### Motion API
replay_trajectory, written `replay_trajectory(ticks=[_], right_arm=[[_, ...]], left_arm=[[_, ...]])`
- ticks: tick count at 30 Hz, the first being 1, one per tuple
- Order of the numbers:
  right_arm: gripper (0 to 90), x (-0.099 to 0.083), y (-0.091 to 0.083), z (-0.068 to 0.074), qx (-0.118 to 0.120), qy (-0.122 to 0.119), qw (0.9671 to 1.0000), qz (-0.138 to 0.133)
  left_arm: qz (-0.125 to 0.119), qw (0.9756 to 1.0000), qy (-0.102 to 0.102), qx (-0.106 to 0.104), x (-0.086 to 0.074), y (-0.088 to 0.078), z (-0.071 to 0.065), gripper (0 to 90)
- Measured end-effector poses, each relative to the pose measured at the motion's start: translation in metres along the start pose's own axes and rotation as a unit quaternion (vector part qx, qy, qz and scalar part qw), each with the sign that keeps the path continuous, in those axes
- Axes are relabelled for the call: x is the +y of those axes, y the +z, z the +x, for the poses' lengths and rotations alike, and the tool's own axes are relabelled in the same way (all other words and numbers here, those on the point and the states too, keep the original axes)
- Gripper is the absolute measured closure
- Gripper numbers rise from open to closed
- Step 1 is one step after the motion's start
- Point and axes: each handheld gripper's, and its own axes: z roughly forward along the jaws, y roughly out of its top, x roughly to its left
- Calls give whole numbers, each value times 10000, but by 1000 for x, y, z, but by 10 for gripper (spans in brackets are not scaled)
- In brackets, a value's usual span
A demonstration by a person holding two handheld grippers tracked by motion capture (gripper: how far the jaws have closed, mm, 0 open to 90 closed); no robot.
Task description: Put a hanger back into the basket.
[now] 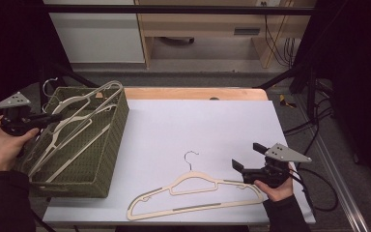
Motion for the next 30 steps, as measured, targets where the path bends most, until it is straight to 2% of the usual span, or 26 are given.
replay_trajectory(ticks=[4,6,7,8,13,18,20,21,24,25,28,30], right_arm=[[49,0,-1,0,4,3,10000,-37],[50,0,0,0,-11,5,10000,-21],[50,0,0,0,-10,6,10000,-4],[50,0,0,0,1,1,10000,-1],[50,0,1,0,-11,-4,10000,-5],[51,0,1,0,-13,3,10000,8],[51,-1,1,0,4,-12,10000,28],[51,-1,1,0,-4,-9,10000,27],[51,-1,2,0,-20,15,10000,22],[51,-1,2,0,-20,15,10000,22],[51,-1,2,0,-13,-14,10000,38],[52,-1,2,0,-19,17,10000,47]], left_arm=[[231,9995,-175,-100,-13,3,4,854],[181,9992,-316,-185,-20,7,4,853],[218,9991,-311,-213,-21,9,4,852],[251,9986,-389,-246,-22,12,3,851],[391,9974,-535,-267,-31,25,2,840],[469,9955,-785,-257,-40,37,2,828],[494,9950,-855,-115,-43,38,3,826],[507,9941,-955,31,-44,38,3,826],[734,9910,-964,572,-49,37,8,791],[742,9898,-993,706,-51,36,10,772],[813,9855,-1090,1012,-58,33,14,721],[810,9838,-1203,1054,-62,33,15,690]])
